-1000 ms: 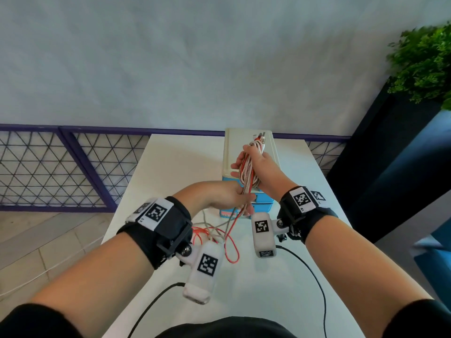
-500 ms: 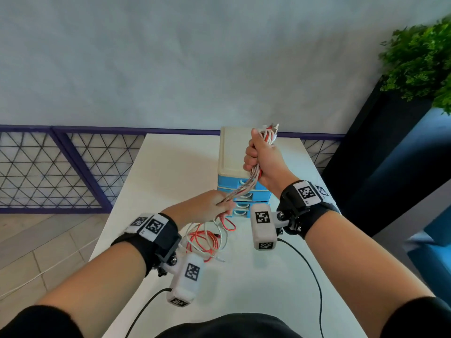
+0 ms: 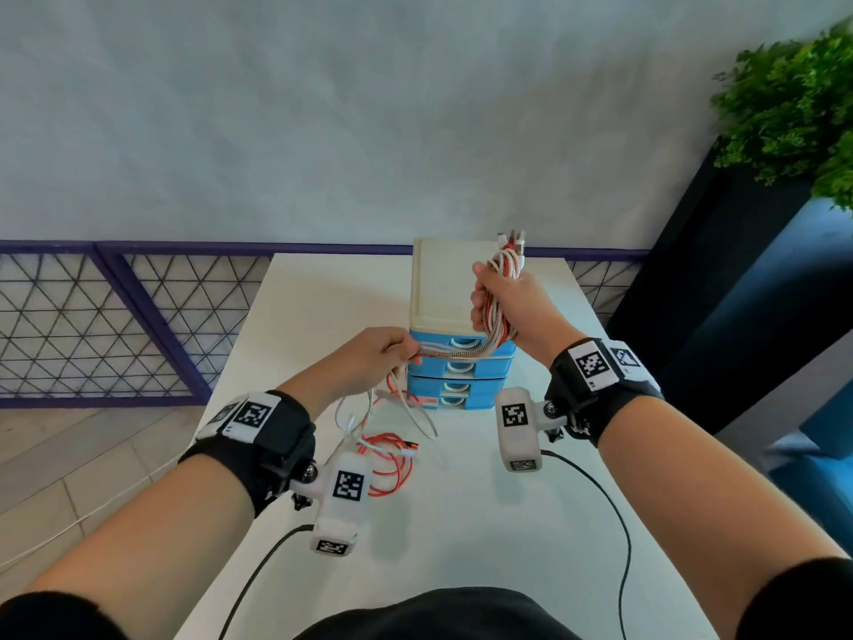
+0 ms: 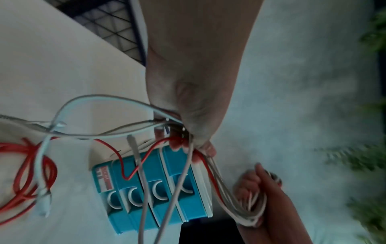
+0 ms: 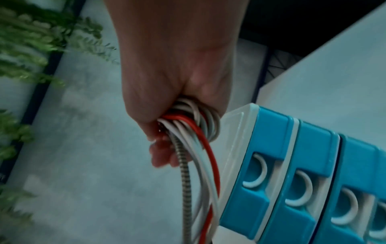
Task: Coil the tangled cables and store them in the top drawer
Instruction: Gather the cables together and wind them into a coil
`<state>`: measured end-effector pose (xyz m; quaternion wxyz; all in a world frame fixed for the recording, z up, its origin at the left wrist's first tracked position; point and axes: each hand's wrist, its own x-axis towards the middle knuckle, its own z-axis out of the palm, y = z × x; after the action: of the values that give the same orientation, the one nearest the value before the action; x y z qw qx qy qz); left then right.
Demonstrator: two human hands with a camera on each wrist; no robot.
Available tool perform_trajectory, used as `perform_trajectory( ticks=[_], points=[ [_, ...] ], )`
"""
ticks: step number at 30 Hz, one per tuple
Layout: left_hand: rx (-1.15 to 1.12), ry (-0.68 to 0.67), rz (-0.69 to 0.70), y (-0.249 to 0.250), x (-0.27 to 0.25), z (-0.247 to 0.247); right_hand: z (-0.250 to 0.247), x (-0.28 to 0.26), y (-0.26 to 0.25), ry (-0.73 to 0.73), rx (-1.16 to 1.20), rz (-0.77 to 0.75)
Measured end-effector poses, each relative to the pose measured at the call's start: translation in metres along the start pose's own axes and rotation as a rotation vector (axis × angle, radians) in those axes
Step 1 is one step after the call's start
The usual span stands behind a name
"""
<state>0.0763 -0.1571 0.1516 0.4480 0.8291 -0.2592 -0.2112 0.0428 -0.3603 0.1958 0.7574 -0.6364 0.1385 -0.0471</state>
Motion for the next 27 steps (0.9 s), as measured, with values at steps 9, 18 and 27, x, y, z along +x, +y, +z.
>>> perform_trajectory(
  ticks=[9, 18, 27],
  points=[
    [0.214, 0.283, 0.352, 0.027, 0.008, -0.003, -0.005, -0.008, 0.002, -0.409, -0.31, 0.187],
    [0.167, 0.312, 0.326, 0.035, 0.008, 0.001, 0.006, -0.023, 0.004, -0.59, -0.178, 0.287],
    [-0.157, -0.039, -0.112, 0.041, 0.012, -0.017, 0.005, -0.015, 0.007, -0.454, -0.337, 0.128]
  ],
)
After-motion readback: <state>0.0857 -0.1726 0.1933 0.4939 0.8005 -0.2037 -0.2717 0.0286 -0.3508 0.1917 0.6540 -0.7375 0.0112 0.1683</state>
